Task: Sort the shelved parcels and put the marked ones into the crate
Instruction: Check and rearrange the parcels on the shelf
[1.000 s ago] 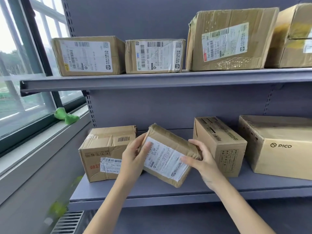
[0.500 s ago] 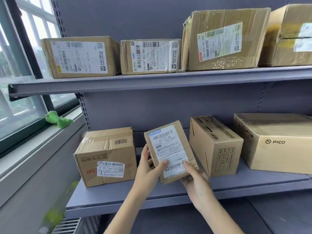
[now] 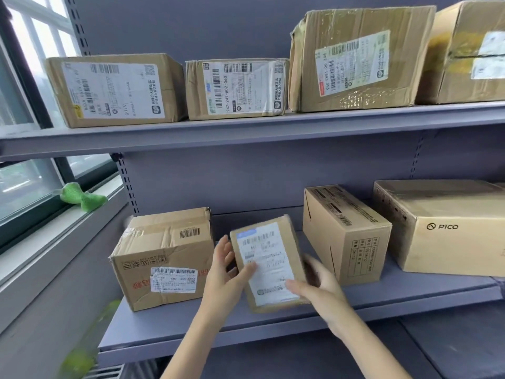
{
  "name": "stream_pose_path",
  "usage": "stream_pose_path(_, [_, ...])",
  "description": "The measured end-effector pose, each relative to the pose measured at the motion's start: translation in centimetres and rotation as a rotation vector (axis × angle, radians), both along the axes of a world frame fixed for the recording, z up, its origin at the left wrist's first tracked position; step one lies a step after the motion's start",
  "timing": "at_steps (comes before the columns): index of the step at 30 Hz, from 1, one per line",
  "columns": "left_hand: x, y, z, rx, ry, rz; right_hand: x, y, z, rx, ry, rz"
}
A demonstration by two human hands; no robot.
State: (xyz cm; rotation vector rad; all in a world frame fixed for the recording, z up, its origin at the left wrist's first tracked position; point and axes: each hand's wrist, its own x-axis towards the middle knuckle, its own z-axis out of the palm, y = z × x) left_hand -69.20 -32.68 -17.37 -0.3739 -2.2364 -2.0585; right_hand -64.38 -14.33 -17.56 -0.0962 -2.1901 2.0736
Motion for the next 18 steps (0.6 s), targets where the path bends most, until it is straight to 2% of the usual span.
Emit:
stream_pose_path(4, [-0.5, -0.6, 0.0, -0.373, 0.293, 0.11, -1.0, 2.4, 2.0, 0.512, 0.002, 0.196])
stream_pose_path(8, [-0.3, 0.2, -1.6, -0.382, 0.205, -0.105, -2.2, 2.9, 2.8, 0.959, -0.007, 0.302])
stream_pose_path(10, [-0.2, 0.7, -2.9, -0.426, 0.181, -0.119, -2.8, 2.8, 2.3, 1.136, -0.011, 0.297])
stream_pose_path(13, [-0.3, 1.2, -4.5, -0.529, 0.148, -0.104, -3.8, 2.4, 0.4, 1.246, 0.044, 0.283])
stream_pose_path(18, [-1.6, 1.7, -4.8, -0.59, 0.198, -0.011, -5.6, 1.2, -1.0, 1.371, 0.233, 0.212])
